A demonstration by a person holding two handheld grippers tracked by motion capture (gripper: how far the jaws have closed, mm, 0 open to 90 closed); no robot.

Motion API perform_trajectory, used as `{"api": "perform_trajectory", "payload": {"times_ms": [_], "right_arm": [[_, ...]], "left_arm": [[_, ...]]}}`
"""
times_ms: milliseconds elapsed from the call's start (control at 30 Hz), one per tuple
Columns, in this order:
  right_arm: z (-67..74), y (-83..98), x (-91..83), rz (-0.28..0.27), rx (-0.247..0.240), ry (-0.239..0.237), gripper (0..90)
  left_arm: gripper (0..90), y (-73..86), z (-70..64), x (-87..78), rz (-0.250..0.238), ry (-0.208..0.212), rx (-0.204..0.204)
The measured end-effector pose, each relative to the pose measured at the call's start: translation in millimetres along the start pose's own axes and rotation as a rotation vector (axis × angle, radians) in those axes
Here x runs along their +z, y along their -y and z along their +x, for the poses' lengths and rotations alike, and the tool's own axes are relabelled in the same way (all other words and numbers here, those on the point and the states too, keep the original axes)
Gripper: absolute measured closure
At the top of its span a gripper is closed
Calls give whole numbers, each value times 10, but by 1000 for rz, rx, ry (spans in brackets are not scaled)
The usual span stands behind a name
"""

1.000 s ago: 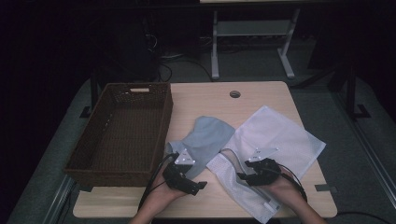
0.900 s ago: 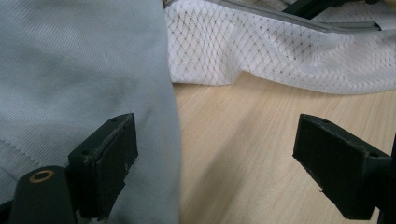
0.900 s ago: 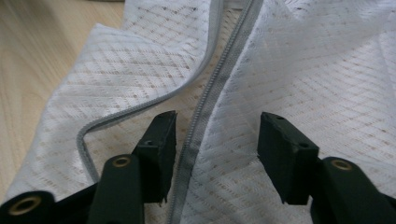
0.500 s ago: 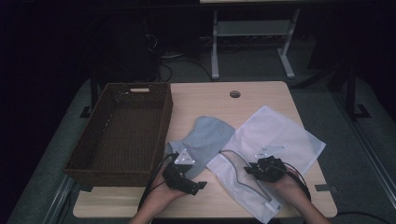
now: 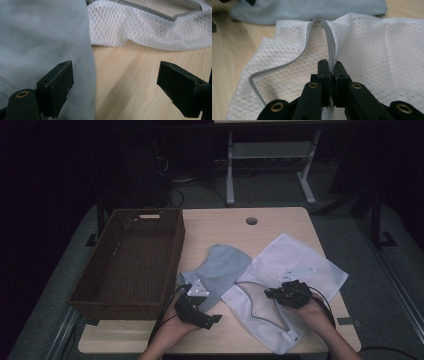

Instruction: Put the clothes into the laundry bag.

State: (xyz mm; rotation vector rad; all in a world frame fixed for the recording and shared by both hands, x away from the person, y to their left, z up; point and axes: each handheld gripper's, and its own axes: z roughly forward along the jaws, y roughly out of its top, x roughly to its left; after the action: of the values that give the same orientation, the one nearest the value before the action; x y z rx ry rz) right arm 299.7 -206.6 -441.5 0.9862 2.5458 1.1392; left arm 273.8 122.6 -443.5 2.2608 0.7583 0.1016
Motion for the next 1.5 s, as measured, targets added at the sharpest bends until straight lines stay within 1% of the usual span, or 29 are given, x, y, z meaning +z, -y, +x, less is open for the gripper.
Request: {"api": "perform_trajectory", "payload": {"times_ms": [33,100,167,200,267,300,367,400,433,467,533,633,733,867,1000,1167,1300,1333,1400,1500], "right_arm": [[-13,-25,-7,1,-1,2,863],[-37,-65,-28,-15,-8,12,862],[-65,-88,-64,-28,-3,5,862],[-86,-96,-83,-35,16,-8,863],[-111,-106,-104,-38,20,-18,863],[-121,-113,-116,-38,24,-13,863],[-137,-130,-137,-40,39,-19,863],[-148,-150,-155,-44,39,-8,864],[-156,-159,-171,-52,40,-6,863],[-175,-181,-199,-59,45,-15,863],[-202,-220,-258,-74,38,-4,863],[-233,-266,-336,-95,41,4,863],[-256,-329,-402,-108,23,22,864],[-287,-435,-475,-129,14,36,864],[-336,-530,-518,-131,3,49,864],[-428,-684,-606,-141,4,44,863],[-468,-693,-663,-158,13,46,863],[-479,-683,-674,-158,16,47,863],[-488,-667,-687,-158,17,50,862],[-496,-656,-697,-156,14,49,862]], "left_arm": [[131,1,0,0,0,2,0],[131,3,2,0,1,4,0],[131,5,7,2,2,5,0],[131,5,9,4,2,7,-1],[131,4,8,6,3,7,-1],[131,3,5,5,3,6,-1],[131,1,-1,4,2,6,-2],[131,1,-2,4,1,5,-2],[131,0,-2,4,1,5,-1],[131,0,-3,5,2,5,1],[131,1,-3,9,2,6,1],[131,1,-3,10,3,7,3],[131,1,1,12,4,7,3],[131,1,2,13,4,6,3],[131,0,4,13,3,6,4],[131,-6,0,8,3,7,6],[131,-33,0,-16,-3,5,9],[131,-45,-3,-23,-6,8,3],[131,-90,-11,-44,-5,7,6],[133,-188,-8,-65,-17,4,7]]}}
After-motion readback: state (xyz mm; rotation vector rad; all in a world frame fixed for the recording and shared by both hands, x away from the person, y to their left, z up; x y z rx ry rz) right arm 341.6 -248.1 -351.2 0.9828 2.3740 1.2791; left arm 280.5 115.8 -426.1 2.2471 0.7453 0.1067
